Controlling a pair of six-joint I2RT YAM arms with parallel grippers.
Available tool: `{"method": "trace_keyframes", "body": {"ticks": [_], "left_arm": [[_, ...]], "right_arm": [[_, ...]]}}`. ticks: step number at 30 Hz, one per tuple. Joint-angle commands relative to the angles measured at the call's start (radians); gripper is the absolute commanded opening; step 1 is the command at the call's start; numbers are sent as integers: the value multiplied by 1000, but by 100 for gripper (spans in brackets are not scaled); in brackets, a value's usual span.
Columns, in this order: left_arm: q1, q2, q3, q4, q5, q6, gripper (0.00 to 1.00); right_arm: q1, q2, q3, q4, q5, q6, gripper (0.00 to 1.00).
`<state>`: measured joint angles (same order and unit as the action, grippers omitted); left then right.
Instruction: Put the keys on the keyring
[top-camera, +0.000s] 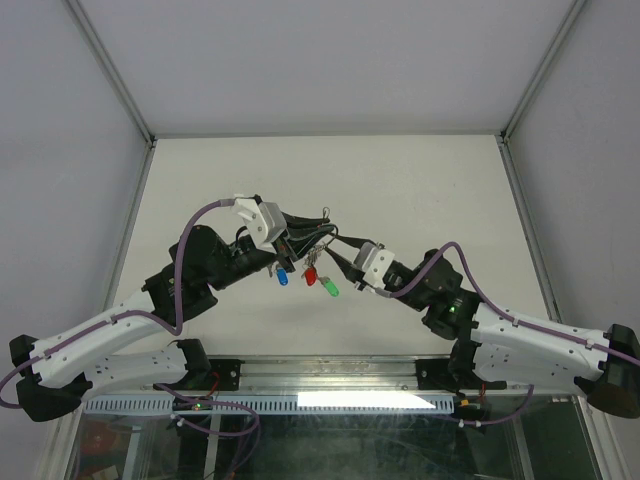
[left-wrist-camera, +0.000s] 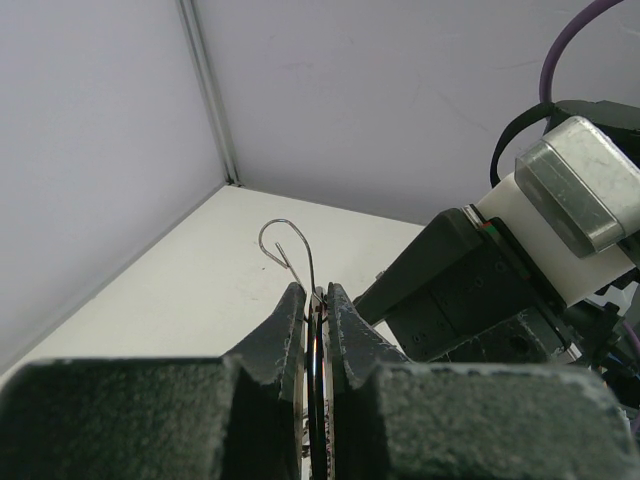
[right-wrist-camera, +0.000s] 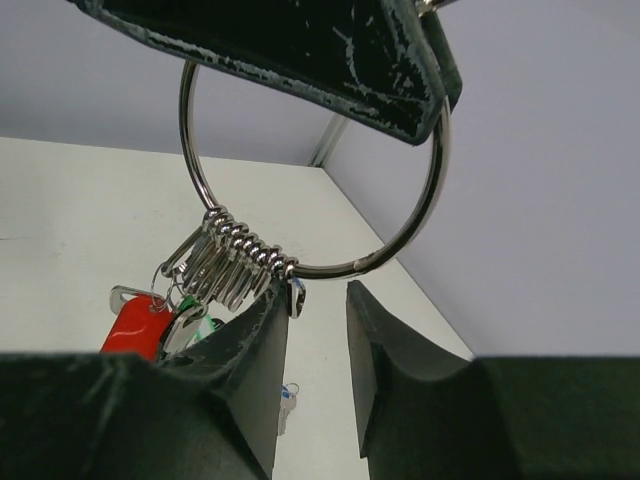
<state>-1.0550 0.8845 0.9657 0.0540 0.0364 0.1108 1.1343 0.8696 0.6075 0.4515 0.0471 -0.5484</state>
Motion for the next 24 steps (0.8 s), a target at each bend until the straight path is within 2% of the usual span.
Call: {"method": "trace_keyframes", "body": {"ticks": [1, 6, 17, 24], "left_arm": [[-11, -1, 20, 86, 27, -18, 0], [-11, -4, 18, 86, 24, -19, 0], [-11, -10, 16, 83, 16, -17, 0], [-11, -10, 16, 85, 13, -15, 0]], "right_arm": [[11, 3, 32, 102, 21, 42, 33], [16, 10, 28, 114, 26, 45, 31], [19, -14, 12, 99, 45, 32, 10], [20, -51, 8, 46, 72, 10, 4]]}}
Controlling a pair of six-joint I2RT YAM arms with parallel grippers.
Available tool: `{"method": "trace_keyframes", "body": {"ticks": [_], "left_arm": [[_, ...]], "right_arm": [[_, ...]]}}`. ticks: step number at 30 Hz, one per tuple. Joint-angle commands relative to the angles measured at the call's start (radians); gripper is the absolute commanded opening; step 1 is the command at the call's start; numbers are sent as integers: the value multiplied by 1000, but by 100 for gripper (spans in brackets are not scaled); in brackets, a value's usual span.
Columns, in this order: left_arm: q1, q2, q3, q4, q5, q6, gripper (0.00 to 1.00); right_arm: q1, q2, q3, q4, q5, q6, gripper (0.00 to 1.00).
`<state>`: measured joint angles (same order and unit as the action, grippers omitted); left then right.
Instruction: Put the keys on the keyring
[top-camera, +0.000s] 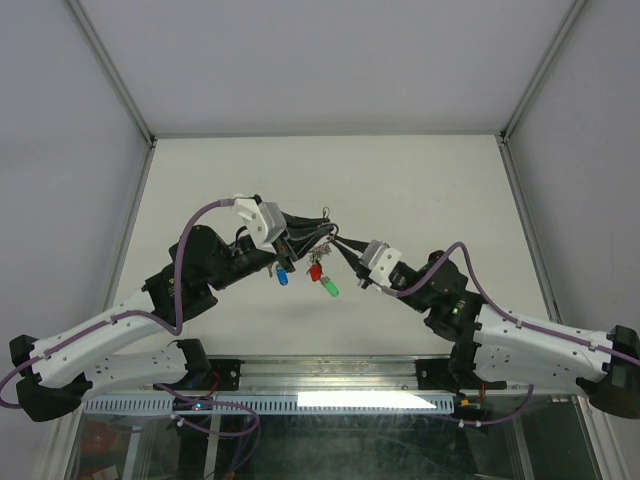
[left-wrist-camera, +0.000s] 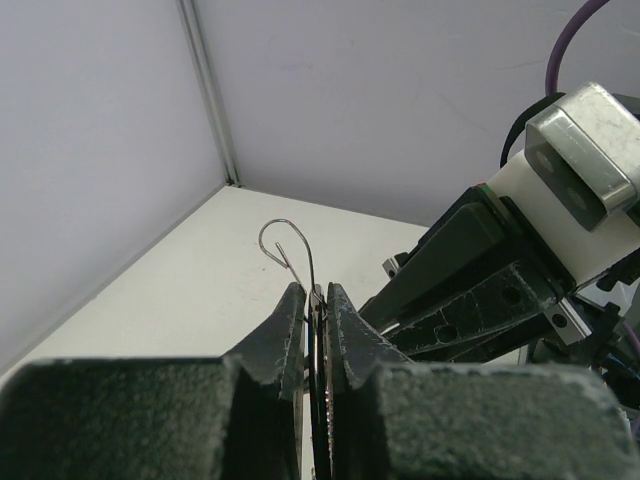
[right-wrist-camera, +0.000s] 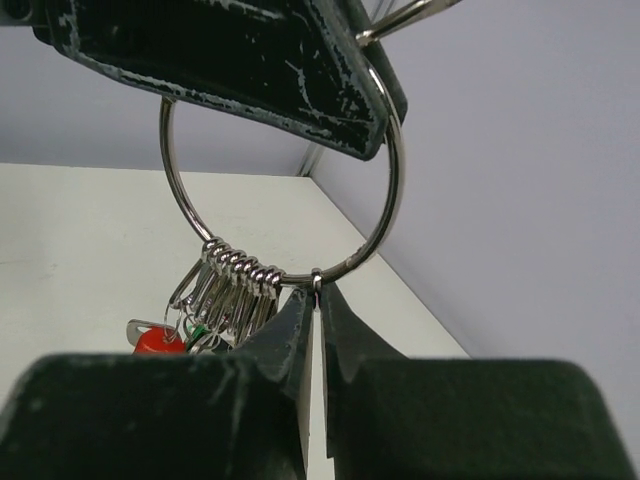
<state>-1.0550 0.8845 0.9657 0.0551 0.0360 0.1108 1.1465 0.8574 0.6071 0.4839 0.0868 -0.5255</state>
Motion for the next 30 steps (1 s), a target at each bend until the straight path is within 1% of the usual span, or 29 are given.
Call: {"method": "trace_keyframes", "body": {"ticks": [1, 4, 7, 12, 13, 14, 18, 23, 26, 30], "left_arm": [[-11, -13, 15, 84, 11, -14, 0], [-11, -21, 13, 79, 2, -13, 0], [-11, -25, 7, 79, 1, -13, 0], [-11, -25, 1, 81, 6, -21, 0], [-11, -27, 1, 81, 8, -24, 2], [-11, -30, -2, 85, 11, -27, 5], [-11, -49, -24, 105, 15, -45, 16], [-11, -77, -35, 116, 31, -63, 35], [-11, -90, -30, 114, 35, -66, 42], [-11, -95, -25, 111, 26, -74, 48]], "right_arm": [[7, -45, 8, 0, 38, -21, 3], [7, -68, 9, -45, 64, -60, 0], [7, -87, 23, -105, 89, -110, 0], [7, -100, 90, -256, 93, -110, 0], [7, -98, 113, -293, 113, -287, 0], [7, -97, 145, -334, 120, -345, 0], [7, -94, 223, -474, 151, -505, 0], [6, -96, 287, -592, 160, -680, 0], [7, -100, 306, -643, 160, -693, 0], [7, -99, 320, -681, 160, -693, 0]]}}
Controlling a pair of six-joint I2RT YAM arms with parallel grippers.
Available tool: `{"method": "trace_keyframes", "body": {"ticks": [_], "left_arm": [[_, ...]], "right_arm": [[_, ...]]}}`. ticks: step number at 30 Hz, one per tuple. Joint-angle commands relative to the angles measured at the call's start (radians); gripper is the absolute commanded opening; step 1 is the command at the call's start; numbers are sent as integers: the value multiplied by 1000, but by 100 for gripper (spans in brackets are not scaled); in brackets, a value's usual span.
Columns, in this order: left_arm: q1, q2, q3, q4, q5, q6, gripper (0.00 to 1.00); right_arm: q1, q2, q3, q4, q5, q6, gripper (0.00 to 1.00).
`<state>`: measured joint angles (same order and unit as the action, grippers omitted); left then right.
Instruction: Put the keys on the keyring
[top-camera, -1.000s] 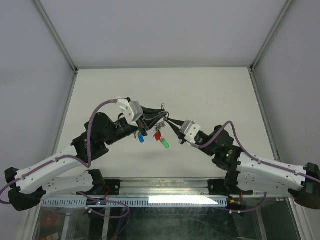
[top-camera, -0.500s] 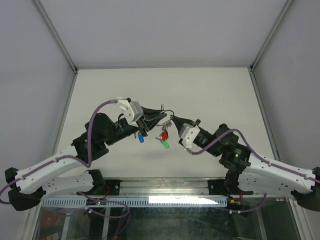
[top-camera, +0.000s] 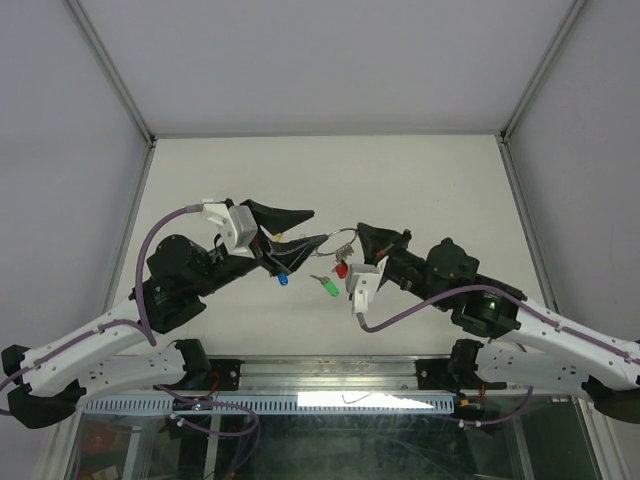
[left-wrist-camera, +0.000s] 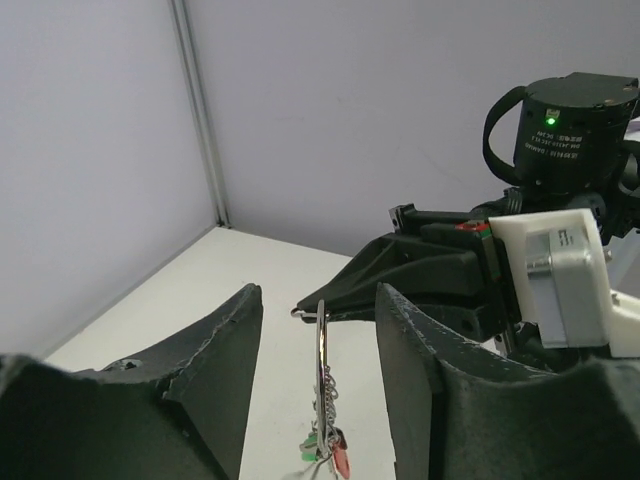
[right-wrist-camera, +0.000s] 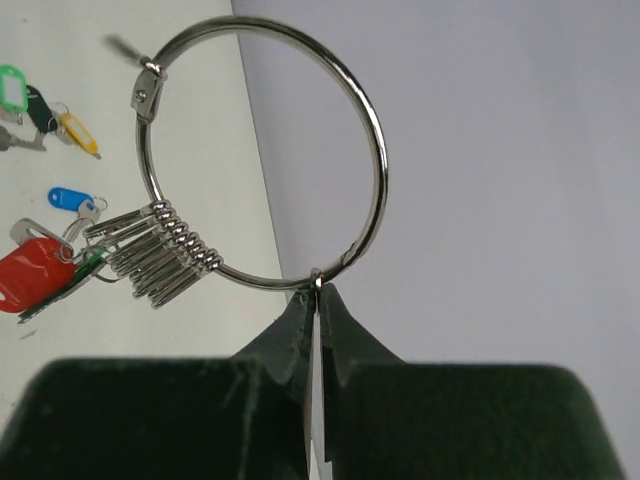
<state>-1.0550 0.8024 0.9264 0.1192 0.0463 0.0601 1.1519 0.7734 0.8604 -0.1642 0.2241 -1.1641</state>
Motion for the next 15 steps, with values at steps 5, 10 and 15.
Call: {"method": "trace_keyframes", "body": {"ticks": [5, 10, 15], "left_arm": [[-11, 6, 22, 33, -33, -37, 54], [-11, 76, 68, -5, -26, -37, 56], [-11, 152, 114, -12, 2, -33, 57]], "right_arm": [[2, 22, 154, -131, 83, -579, 0], [2, 62, 264, -225, 93, -670, 0], [2, 85, 333, -278, 80, -700, 0]]}}
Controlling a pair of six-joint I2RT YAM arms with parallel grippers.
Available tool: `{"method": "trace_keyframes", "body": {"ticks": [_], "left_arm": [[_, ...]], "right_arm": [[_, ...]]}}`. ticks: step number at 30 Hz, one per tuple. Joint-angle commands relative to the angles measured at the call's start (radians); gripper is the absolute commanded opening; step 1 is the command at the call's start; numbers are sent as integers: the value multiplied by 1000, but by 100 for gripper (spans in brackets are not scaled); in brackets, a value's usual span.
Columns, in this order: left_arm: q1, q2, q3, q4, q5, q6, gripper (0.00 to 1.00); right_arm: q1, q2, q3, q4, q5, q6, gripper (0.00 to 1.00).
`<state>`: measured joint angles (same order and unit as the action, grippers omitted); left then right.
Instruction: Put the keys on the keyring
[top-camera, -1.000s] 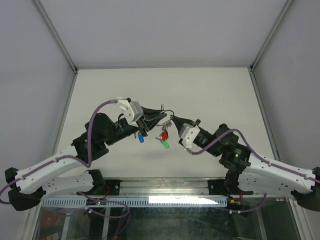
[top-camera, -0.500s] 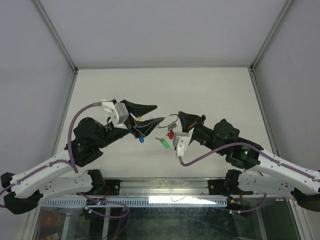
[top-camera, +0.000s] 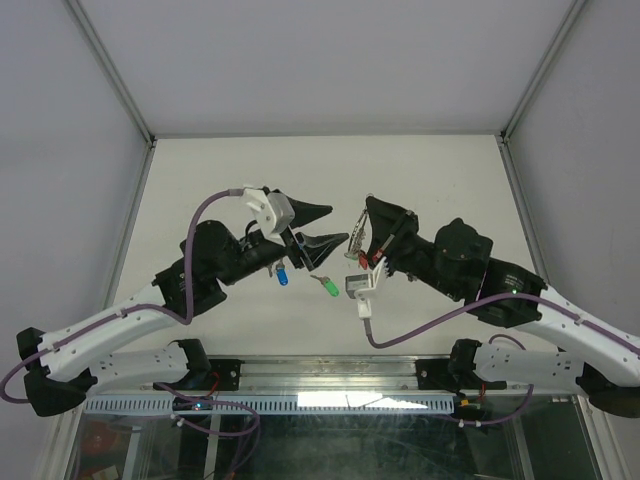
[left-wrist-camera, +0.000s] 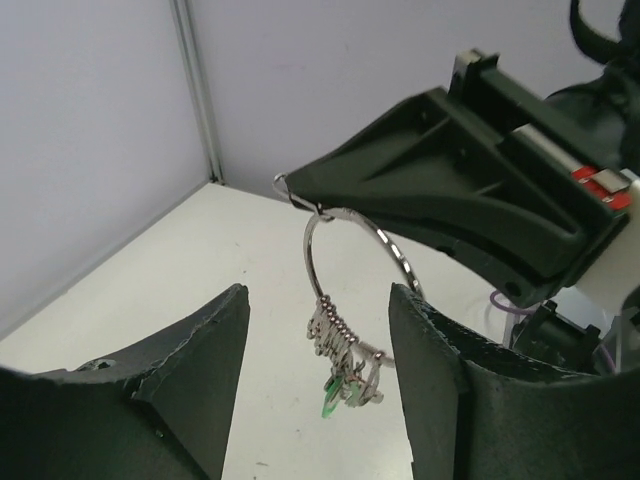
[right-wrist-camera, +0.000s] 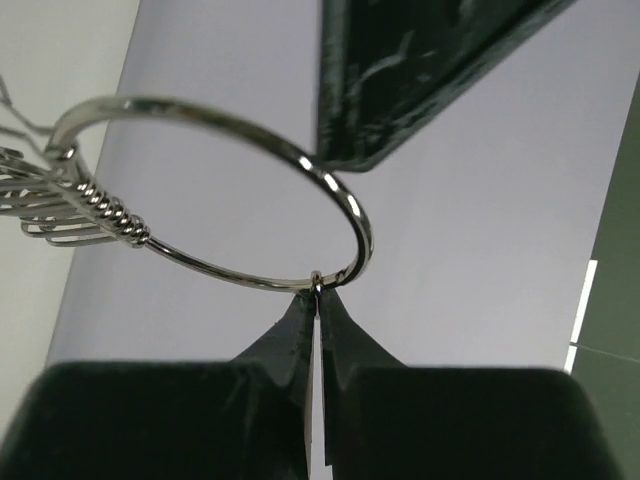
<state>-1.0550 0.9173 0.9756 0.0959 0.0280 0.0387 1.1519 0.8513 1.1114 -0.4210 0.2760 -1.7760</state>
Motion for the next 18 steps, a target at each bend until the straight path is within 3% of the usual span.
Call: {"method": "trace_keyframes", "body": {"ticks": [1, 14, 18], "left_arm": [[-11, 46, 69, 18, 20, -9, 57], [-11, -9, 43, 124, 5, -34, 57], [-11, 14, 79, 90, -16, -42, 58]], "right_arm": [[2, 8, 88, -26, 25, -90, 0], [2, 2, 76, -79, 40, -75, 0], [2, 7, 67, -83, 36, -71, 0]]}}
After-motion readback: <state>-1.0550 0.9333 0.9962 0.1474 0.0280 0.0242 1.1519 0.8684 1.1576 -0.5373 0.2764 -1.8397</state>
